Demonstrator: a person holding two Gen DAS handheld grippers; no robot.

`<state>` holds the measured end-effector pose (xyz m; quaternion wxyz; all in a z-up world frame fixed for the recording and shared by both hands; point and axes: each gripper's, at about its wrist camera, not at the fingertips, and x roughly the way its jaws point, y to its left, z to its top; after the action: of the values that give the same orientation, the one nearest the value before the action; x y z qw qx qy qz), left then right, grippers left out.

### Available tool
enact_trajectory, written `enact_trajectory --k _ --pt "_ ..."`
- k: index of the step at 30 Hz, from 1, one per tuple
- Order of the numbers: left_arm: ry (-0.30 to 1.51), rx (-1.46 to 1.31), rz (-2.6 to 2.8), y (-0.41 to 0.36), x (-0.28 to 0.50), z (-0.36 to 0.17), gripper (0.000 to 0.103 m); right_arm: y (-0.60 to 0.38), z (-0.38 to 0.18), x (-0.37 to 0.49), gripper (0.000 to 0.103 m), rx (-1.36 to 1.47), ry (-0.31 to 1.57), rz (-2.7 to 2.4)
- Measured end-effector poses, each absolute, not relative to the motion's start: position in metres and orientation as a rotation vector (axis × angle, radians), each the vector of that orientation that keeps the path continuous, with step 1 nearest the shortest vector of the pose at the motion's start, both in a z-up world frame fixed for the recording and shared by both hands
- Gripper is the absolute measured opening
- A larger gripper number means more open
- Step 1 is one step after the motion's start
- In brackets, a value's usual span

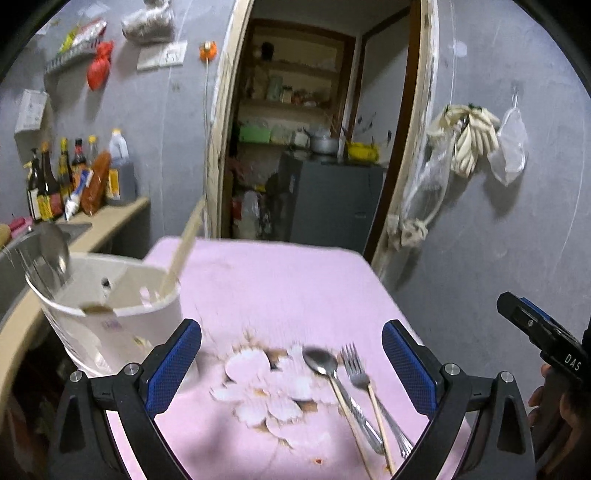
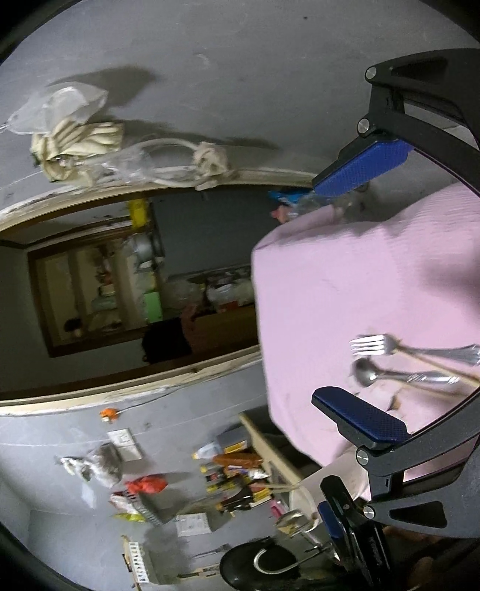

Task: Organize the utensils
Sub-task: 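Withdraw both tools from the holder back over the remaining utensils, then close the left tool on a wooden chopstick while the right tool closes on the steel fork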

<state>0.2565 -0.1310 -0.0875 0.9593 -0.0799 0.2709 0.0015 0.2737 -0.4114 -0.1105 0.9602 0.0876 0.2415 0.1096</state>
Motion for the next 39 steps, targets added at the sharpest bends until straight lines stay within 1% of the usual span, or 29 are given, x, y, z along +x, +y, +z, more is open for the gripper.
enact_trajectory --k 8,14,15,16,18,19,20,21,22,23,24,26,28,30,33,35,37,39 --pt "0.659 -0.173 -0.040 -0.142 0.271 -0.132 0.099 -0.410 -0.166 0.287 0.101 0.196 0.590 0.253" --pt "0.734 -0.184 -0.094 -0.149 0.282 -0.159 0.098 -0.407 -0.195 0.301 0.101 0.186 0.667 0.286" --pt "0.741 -0.187 -0.105 -0.150 0.283 -0.162 0.095 -0.405 -0.198 0.303 0.100 0.180 0.677 0.291" --pt "0.748 -0.187 -0.115 -0.150 0.284 -0.164 0.092 -0.404 -0.200 0.305 0.097 0.177 0.687 0.298" --pt "0.773 -0.185 -0.137 -0.153 0.287 -0.169 0.081 -0.403 -0.206 0.312 0.090 0.181 0.714 0.315" --pt "0.788 -0.184 -0.149 -0.154 0.290 -0.172 0.079 -0.402 -0.208 0.314 0.083 0.183 0.726 0.322" --pt "0.797 -0.185 -0.158 -0.156 0.292 -0.173 0.073 -0.400 -0.211 0.317 0.077 0.184 0.744 0.332" --pt "0.810 -0.186 -0.170 -0.157 0.294 -0.176 0.067 -0.398 -0.214 0.321 0.075 0.185 0.760 0.342" --pt "0.827 -0.187 -0.184 -0.158 0.296 -0.179 0.064 -0.397 -0.216 0.323 0.071 0.187 0.773 0.353" --pt "0.839 -0.190 -0.193 -0.159 0.298 -0.181 0.058 -0.397 -0.218 0.325 0.066 0.188 0.779 0.360" --pt "0.848 -0.191 -0.200 -0.159 0.299 -0.182 0.052 -0.394 -0.220 0.328 0.064 0.190 0.789 0.376" --pt "0.872 -0.192 -0.215 -0.161 0.302 -0.186 0.047 -0.390 -0.223 0.332 0.058 0.190 0.803 0.398" --pt "0.903 -0.187 -0.229 -0.163 0.307 -0.189 0.042 -0.386 -0.225 0.335 0.055 0.191 0.816 0.416" --pt "0.913 -0.174 -0.230 -0.167 0.309 -0.190 0.037 -0.382 -0.227 0.337 0.054 0.191 0.826 0.433" --pt "0.931 -0.164 -0.224 -0.168 0.315 -0.192 0.032 -0.378 -0.228 0.341 0.054 0.193 0.838 0.449" --pt "0.944 -0.160 -0.227 -0.168 0.321 -0.194 0.031 -0.377 -0.229 0.344 0.054 0.196 0.843 0.457" --pt "0.952 -0.159 -0.230 -0.170 0.326 -0.194 0.027 -0.375 -0.229 0.347 0.054 0.197 0.846 0.463" --pt "0.965 -0.186 -0.262 -0.168 0.328 -0.195 0.017 -0.374 -0.229 0.350 0.054 0.196 0.850 0.469"
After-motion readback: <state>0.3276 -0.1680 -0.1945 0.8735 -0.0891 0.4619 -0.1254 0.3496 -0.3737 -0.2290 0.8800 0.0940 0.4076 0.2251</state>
